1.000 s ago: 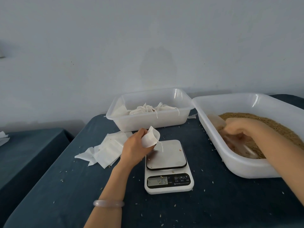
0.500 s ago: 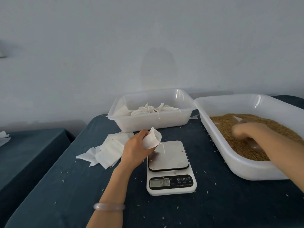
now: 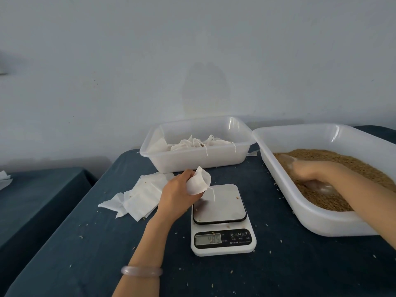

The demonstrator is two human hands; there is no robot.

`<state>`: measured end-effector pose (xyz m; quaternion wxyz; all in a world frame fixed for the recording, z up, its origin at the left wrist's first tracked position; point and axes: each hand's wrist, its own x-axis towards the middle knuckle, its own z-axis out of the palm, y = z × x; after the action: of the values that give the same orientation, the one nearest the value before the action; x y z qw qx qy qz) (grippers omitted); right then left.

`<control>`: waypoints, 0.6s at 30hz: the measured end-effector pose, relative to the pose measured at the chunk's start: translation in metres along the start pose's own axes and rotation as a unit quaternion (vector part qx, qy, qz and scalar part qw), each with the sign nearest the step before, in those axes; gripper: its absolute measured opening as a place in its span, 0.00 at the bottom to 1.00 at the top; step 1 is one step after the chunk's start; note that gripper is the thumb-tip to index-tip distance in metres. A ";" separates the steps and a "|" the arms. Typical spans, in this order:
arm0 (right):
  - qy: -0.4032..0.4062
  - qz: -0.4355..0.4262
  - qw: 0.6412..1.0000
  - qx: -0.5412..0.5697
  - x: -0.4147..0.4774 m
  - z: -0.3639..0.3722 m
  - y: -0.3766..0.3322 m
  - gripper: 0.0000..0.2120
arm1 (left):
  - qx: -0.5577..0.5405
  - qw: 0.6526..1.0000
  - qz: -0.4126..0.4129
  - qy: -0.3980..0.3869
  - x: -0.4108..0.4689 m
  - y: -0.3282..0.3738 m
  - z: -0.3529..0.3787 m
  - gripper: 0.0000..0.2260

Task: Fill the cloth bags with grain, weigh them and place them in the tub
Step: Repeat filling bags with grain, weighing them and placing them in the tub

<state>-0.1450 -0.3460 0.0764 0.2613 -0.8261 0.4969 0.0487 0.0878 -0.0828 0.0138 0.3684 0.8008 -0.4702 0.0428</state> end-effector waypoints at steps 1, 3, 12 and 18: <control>-0.028 -0.019 0.998 0.044 0.001 0.000 -0.004 0.25 | 0.000 1.000 0.002 0.001 0.000 0.000 0.000 0.14; -0.035 -0.028 0.996 0.075 0.001 -0.002 -0.009 0.13 | -0.001 1.000 0.000 -0.001 -0.001 0.000 -0.001 0.14; 0.079 0.019 0.984 0.159 0.002 -0.017 -0.003 0.11 | -0.047 0.998 -0.028 0.013 -0.002 0.005 -0.004 0.14; 0.084 0.015 0.956 0.281 -0.001 -0.022 -0.002 0.14 | -0.144 0.989 -0.045 0.012 -0.002 0.013 -0.006 0.13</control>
<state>-0.1480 -0.3555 0.0966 0.4397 -0.7129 0.5227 -0.1589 0.0786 -0.0812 0.0242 0.4871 0.7591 -0.4307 -0.0321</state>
